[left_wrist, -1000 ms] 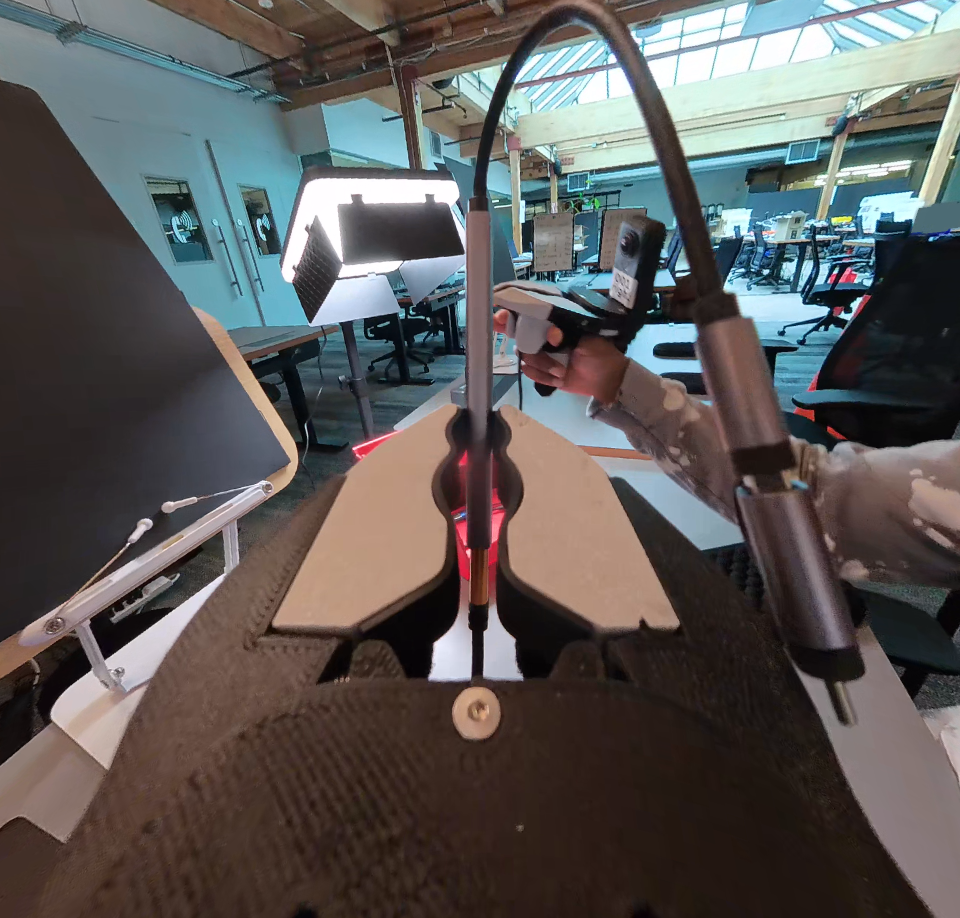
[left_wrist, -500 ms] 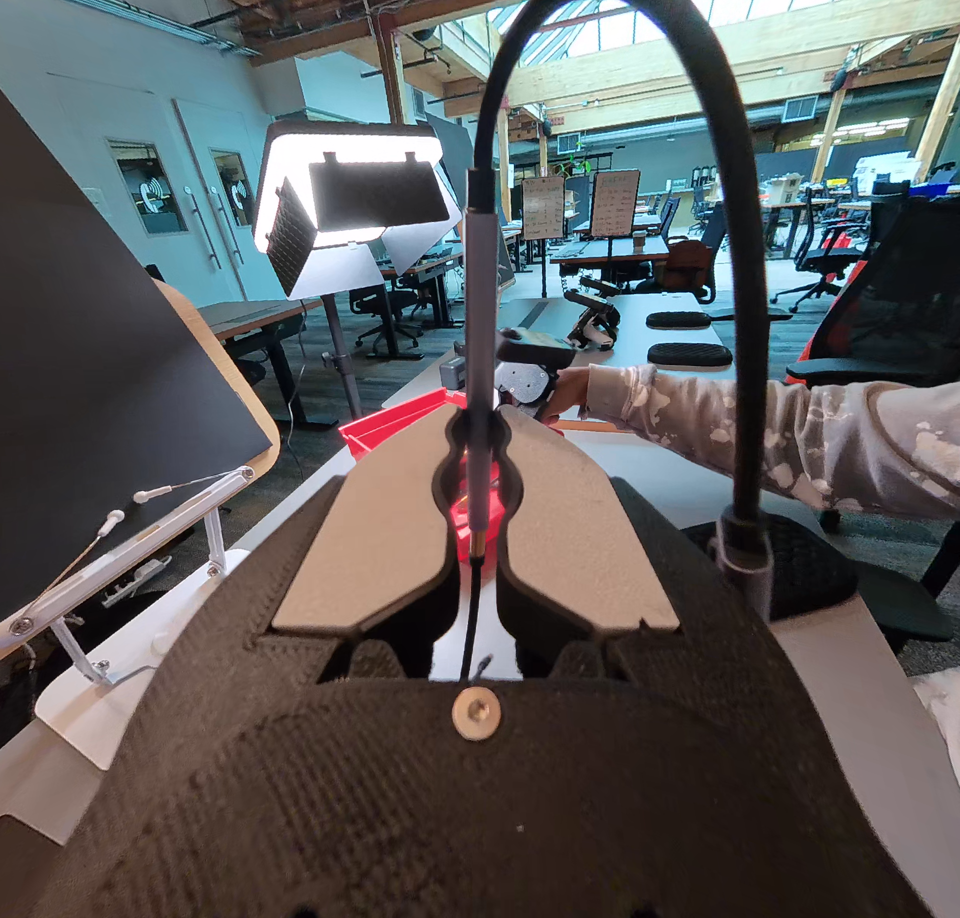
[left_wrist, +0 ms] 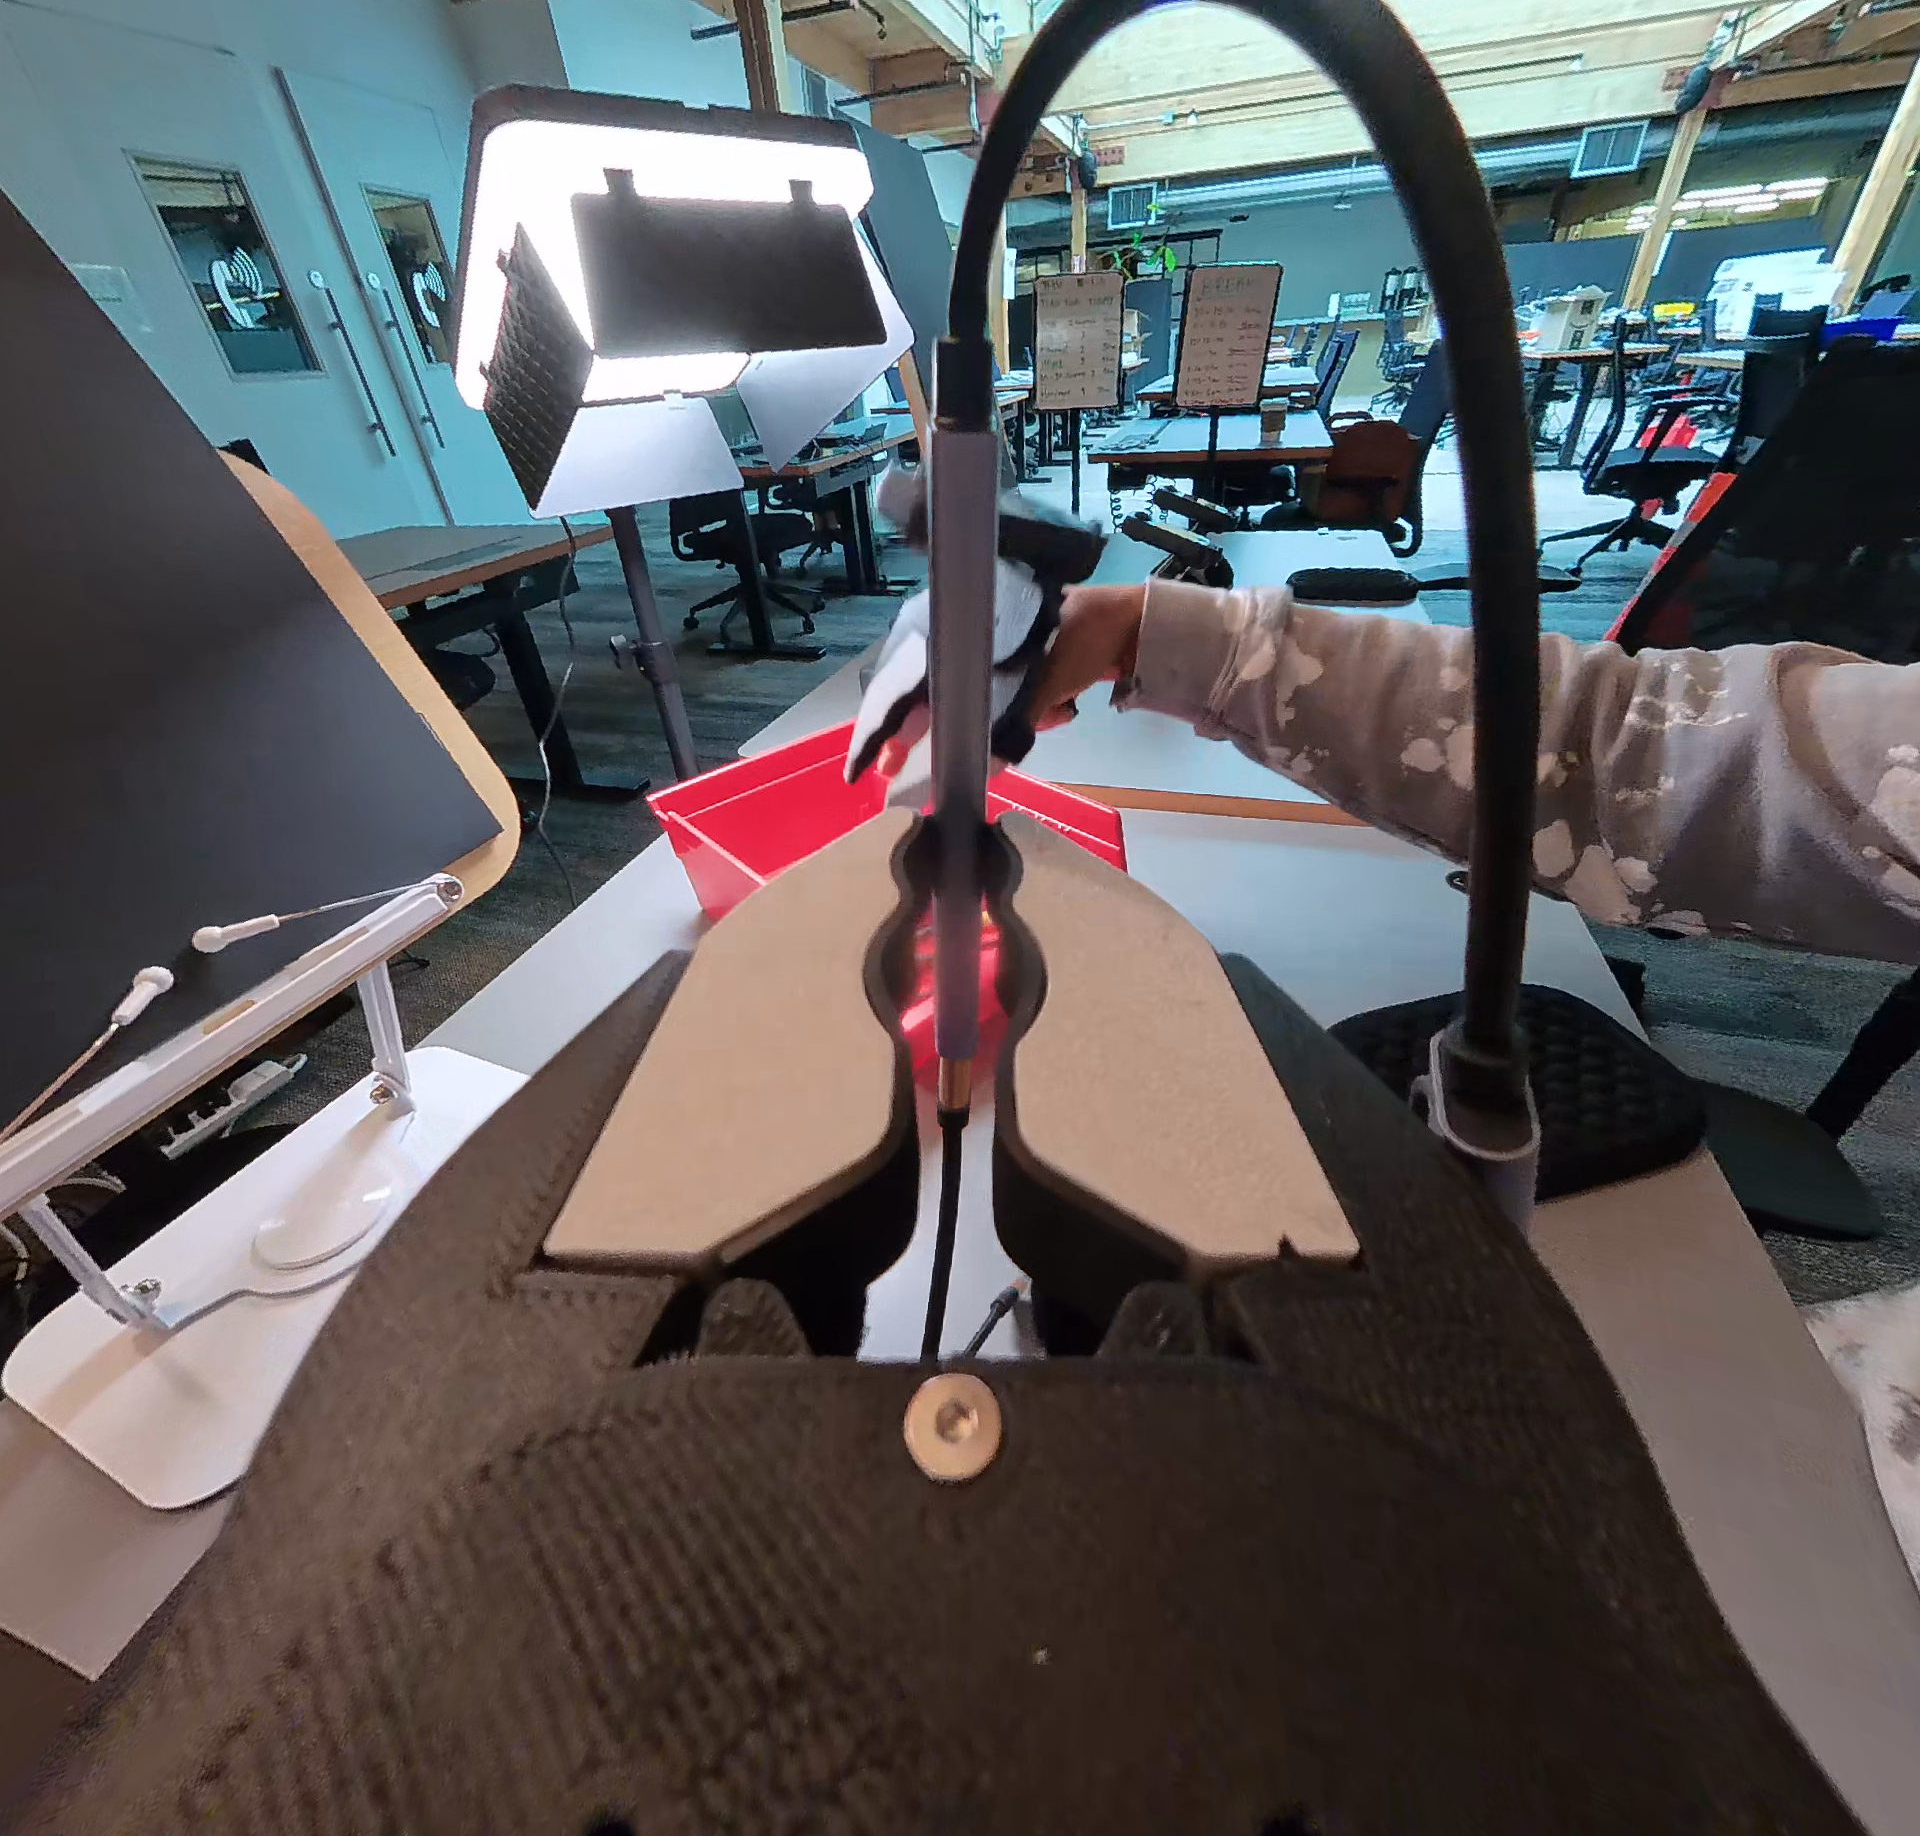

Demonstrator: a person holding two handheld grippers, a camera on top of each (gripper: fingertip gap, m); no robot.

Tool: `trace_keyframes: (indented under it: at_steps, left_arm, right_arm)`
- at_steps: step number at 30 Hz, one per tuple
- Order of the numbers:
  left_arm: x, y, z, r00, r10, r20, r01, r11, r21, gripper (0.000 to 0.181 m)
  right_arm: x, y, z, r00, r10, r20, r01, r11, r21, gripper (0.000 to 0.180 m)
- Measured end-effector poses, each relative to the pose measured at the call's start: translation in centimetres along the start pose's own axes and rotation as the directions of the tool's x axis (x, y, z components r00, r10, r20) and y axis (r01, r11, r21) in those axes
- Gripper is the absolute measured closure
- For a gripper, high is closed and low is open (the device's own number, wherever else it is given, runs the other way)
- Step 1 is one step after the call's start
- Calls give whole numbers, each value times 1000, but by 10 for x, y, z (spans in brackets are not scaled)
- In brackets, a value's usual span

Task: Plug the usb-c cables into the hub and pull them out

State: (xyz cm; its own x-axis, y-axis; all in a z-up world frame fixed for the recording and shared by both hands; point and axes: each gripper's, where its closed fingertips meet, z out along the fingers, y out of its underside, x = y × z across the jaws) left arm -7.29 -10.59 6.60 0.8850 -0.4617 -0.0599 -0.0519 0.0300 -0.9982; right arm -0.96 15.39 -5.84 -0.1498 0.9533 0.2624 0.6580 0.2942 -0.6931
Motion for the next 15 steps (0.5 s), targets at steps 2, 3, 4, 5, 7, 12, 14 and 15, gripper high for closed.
trace_keyframes:
  at_steps: [2,3,4,5,7,12,14,15]
  left_arm:
    - [0,2,2,1000,-11,-9,11,1000,0,171]
    - [0,2,2,1000,-17,-16,17,1000,4,171]
    - [2,2,3,999,-23,-26,24,1000,10,171]
    - [4,1,4,999,-29,-39,30,999,18,171]
    - [10,-2,7,997,-39,-65,41,998,38,171]
    - [24,-12,17,992,-41,-120,58,989,138,171]
    - [28,-12,21,989,-53,-139,76,983,166,171]
    - [29,-12,23,988,-59,-145,85,981,176,171]
  right_arm:
    - [-18,-41,-24,1000,-8,16,5,982,189,145]
    - [-33,-60,-35,999,-23,40,10,959,285,145]
    - [-49,-77,-46,997,-40,66,13,927,374,146]
    - [-68,-92,-56,993,-63,98,12,891,453,146]
    - [-105,-115,-72,980,-109,164,-9,806,591,148]
    - [-182,-145,-74,924,-207,321,-110,659,744,149]
    - [-201,-153,-66,896,-226,383,-166,629,759,149]
    - [-208,-156,-61,878,-230,419,-194,631,751,149]
